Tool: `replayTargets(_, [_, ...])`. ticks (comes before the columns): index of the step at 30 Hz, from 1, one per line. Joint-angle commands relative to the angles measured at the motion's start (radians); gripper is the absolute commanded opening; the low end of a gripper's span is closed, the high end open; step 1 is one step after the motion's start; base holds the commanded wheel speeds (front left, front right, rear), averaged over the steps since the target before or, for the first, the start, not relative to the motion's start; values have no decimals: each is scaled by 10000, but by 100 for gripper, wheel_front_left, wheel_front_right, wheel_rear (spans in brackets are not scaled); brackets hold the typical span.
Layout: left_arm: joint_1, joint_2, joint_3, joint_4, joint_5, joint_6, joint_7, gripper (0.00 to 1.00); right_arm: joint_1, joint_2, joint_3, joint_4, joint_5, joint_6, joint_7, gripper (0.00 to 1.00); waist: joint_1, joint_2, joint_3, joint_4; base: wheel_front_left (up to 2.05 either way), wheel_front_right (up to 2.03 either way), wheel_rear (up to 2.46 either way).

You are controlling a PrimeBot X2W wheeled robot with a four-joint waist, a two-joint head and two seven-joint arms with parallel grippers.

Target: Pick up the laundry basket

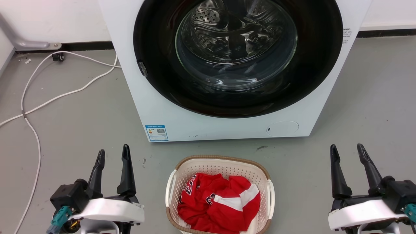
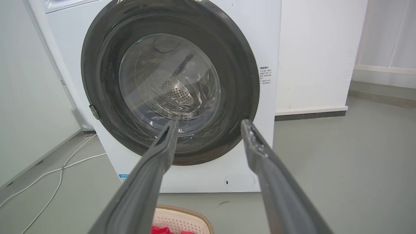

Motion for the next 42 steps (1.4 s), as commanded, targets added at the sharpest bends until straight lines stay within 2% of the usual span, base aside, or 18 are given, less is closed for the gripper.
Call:
replayTargets(1, [73, 34, -23, -95, 218, 36, -94, 100, 71, -48, 12, -126, -214, -2, -93, 100, 0, -1, -4, 2, 0, 0, 0])
replayTargets(31, [331, 39, -256, -192, 2788, 324, -659, 100, 376, -56, 74, -304, -2767, -3, -663, 100, 0, -1, -20, 12, 0, 0, 0])
replayTargets(42, [401, 38, -183, -125, 2881, 296, -694, 100, 341, -55, 37, -166, -2675, -5, -680, 100, 0, -1, -13, 4, 0, 0, 0])
